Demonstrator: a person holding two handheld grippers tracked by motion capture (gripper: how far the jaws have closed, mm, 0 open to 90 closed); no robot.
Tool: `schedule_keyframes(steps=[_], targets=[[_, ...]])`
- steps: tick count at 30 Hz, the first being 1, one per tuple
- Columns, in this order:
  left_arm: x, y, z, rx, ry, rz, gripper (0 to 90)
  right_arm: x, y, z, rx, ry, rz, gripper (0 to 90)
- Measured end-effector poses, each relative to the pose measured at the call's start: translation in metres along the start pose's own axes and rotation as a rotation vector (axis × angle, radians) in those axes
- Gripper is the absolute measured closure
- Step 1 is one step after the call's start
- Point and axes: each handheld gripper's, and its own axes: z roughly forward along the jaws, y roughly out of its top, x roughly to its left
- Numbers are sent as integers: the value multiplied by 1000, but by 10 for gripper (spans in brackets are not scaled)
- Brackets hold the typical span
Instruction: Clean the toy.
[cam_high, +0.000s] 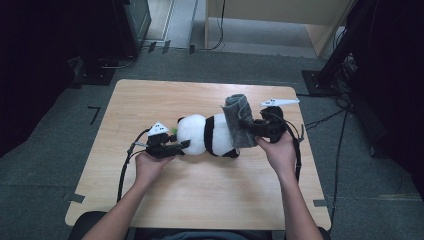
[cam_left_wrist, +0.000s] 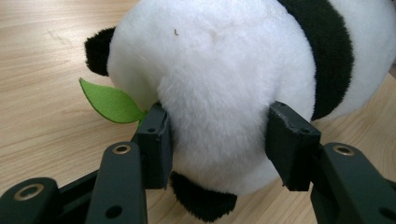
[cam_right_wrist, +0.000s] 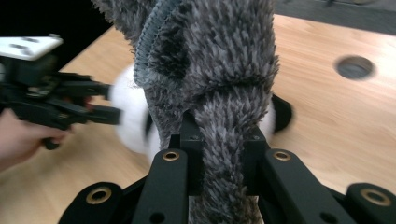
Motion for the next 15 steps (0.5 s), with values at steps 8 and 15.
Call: schedule_keyframes(steps=[8, 15], targets=[[0, -1, 0, -13, -2, -5, 466, 35, 22, 50, 99, 79, -66, 782], [0, -2, 0, -15, 2, -2, 464, 66, 39, 97, 169, 137, -102, 781]])
